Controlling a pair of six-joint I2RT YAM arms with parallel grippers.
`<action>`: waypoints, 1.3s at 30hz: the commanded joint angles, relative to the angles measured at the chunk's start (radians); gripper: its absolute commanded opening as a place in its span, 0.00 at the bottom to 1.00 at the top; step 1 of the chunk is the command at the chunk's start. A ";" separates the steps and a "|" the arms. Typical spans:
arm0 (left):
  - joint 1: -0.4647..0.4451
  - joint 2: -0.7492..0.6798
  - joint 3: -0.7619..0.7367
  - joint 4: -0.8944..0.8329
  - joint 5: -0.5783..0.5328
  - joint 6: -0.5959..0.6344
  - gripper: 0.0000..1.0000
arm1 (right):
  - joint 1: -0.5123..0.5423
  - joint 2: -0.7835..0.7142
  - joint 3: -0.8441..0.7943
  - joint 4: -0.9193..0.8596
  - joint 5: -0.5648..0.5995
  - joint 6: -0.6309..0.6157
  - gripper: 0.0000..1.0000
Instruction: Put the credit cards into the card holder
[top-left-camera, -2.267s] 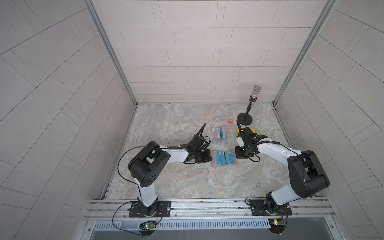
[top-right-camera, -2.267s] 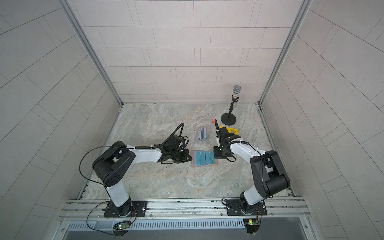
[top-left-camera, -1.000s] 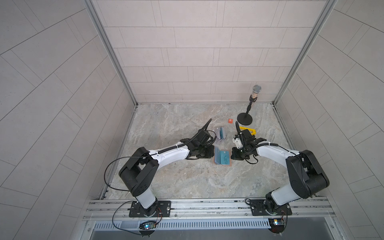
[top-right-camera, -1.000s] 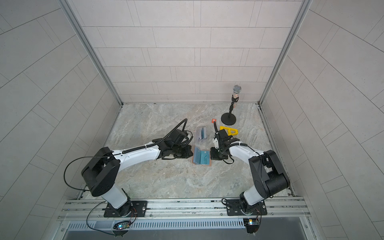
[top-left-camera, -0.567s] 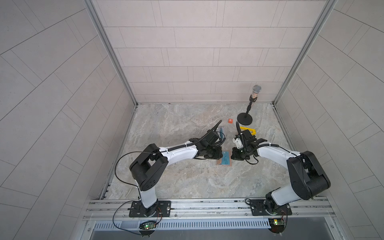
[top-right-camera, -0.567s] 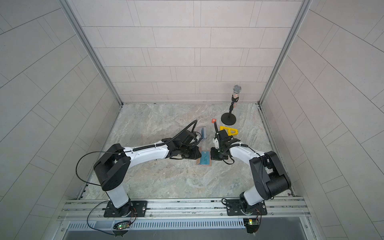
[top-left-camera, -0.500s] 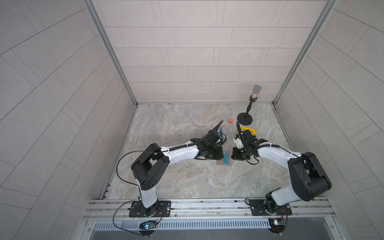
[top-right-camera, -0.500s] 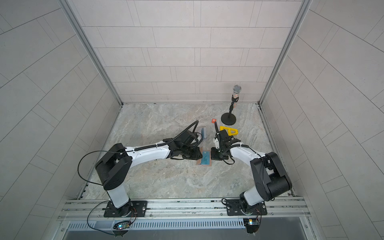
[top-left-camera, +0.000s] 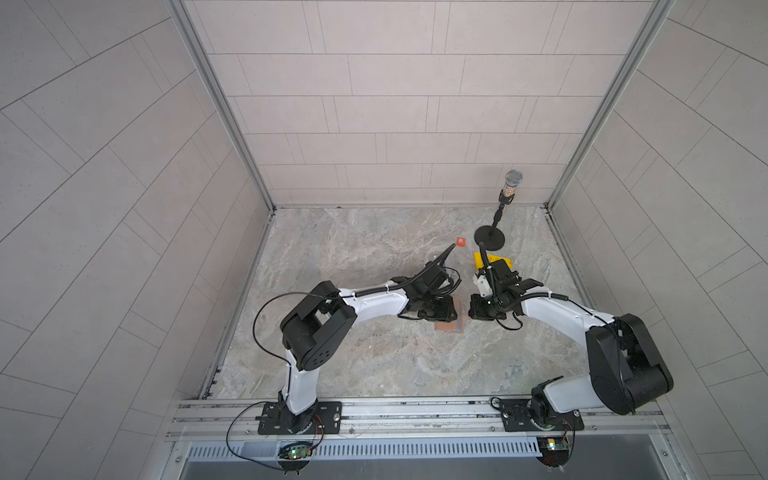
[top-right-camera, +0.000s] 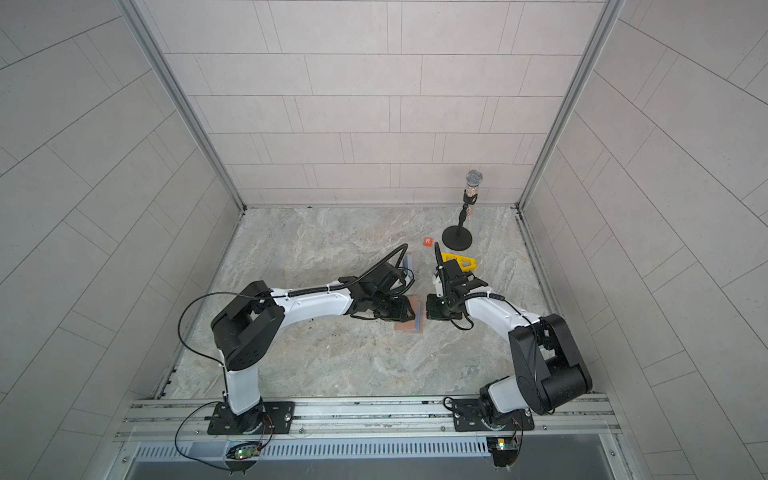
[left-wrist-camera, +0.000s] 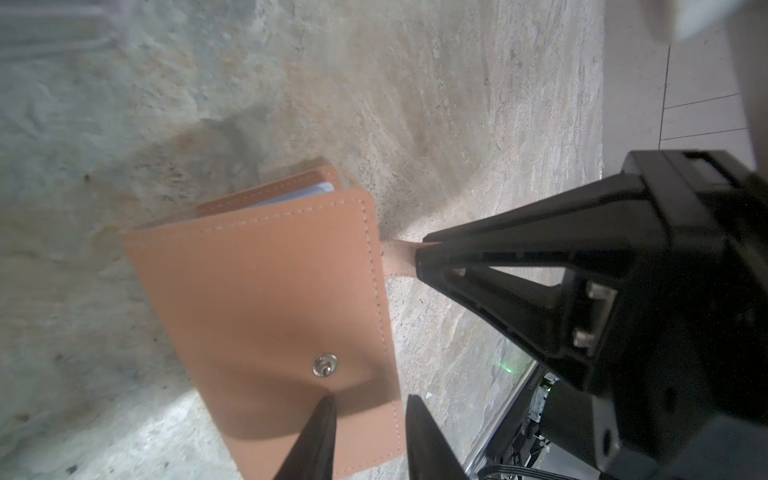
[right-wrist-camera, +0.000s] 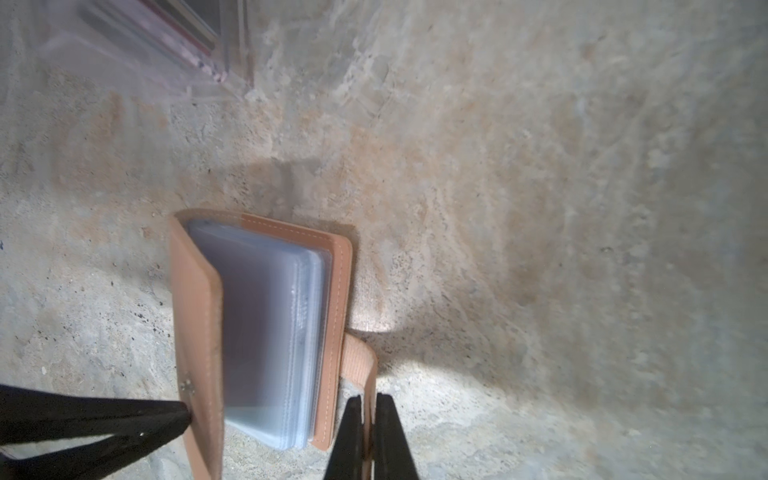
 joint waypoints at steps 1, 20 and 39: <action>-0.009 0.026 0.043 0.011 0.027 0.012 0.35 | -0.004 -0.029 -0.009 -0.025 0.017 0.001 0.00; 0.053 -0.137 -0.041 -0.077 -0.141 0.120 0.39 | -0.008 -0.008 -0.010 -0.025 0.002 -0.009 0.00; 0.037 0.003 -0.075 0.037 -0.070 0.081 0.22 | -0.008 -0.011 -0.012 -0.016 -0.031 -0.008 0.00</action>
